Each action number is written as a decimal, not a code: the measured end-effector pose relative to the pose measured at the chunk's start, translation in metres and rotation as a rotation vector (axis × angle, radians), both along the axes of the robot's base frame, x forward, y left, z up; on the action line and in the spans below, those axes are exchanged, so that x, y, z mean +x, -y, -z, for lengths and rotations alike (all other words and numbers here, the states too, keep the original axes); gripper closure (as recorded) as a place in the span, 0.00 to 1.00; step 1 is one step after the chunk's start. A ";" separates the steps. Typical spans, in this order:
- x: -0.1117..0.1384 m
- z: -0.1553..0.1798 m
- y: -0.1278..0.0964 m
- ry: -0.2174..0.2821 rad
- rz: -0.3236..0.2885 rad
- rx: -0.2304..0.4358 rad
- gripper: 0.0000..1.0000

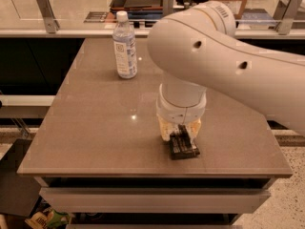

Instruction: Move rxbar chocolate near blue plastic bottle

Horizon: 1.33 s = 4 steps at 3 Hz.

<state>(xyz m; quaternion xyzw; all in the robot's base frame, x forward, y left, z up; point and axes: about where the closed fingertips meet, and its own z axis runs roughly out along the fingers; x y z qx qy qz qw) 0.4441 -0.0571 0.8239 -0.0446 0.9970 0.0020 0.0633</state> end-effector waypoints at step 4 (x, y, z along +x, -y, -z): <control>0.090 -0.052 0.062 0.439 -0.087 0.151 1.00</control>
Offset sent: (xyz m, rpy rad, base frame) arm 0.0898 -0.0726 0.0451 0.0006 -0.3791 0.0139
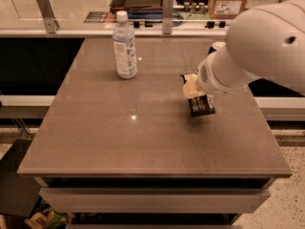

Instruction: Move rxbar chocolate near blue plastic bottle

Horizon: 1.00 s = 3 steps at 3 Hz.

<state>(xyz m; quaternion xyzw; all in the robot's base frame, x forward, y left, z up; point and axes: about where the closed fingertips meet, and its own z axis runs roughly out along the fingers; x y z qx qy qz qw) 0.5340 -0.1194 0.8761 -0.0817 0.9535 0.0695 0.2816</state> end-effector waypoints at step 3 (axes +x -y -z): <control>0.008 -0.016 -0.011 0.092 -0.148 0.110 1.00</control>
Offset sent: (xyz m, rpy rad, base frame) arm 0.0101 0.0040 0.0111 0.1034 -0.0639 0.0709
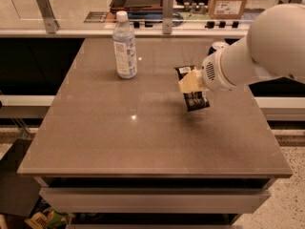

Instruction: Move rxbar chocolate near blue plastic bottle

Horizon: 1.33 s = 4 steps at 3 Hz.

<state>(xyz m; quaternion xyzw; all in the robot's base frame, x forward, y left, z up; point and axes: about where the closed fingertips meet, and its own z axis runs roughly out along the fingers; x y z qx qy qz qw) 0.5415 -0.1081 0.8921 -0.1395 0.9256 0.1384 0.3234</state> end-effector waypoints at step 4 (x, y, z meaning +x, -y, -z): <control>0.045 -0.018 -0.108 0.240 -0.255 0.208 1.00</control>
Offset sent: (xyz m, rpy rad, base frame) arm 0.0271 0.0883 0.0252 0.2783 -0.2211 0.2888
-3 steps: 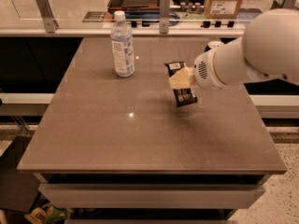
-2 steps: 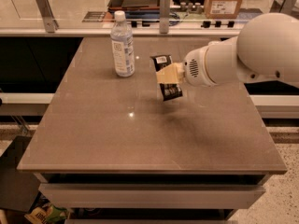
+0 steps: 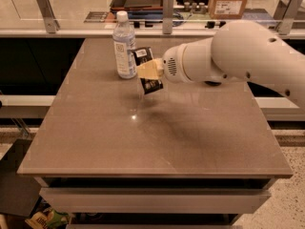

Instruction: Move rxbar chocolate near blue plastic bottle

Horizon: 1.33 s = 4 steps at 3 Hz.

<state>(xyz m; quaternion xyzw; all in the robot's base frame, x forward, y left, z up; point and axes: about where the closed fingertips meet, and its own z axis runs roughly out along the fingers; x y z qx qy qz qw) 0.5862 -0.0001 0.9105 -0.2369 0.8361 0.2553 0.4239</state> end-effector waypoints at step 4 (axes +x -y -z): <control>0.053 0.028 -0.043 0.119 -0.018 -0.054 1.00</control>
Offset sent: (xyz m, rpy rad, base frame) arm 0.0562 0.0431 -0.0228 -0.0230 -0.1329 0.0201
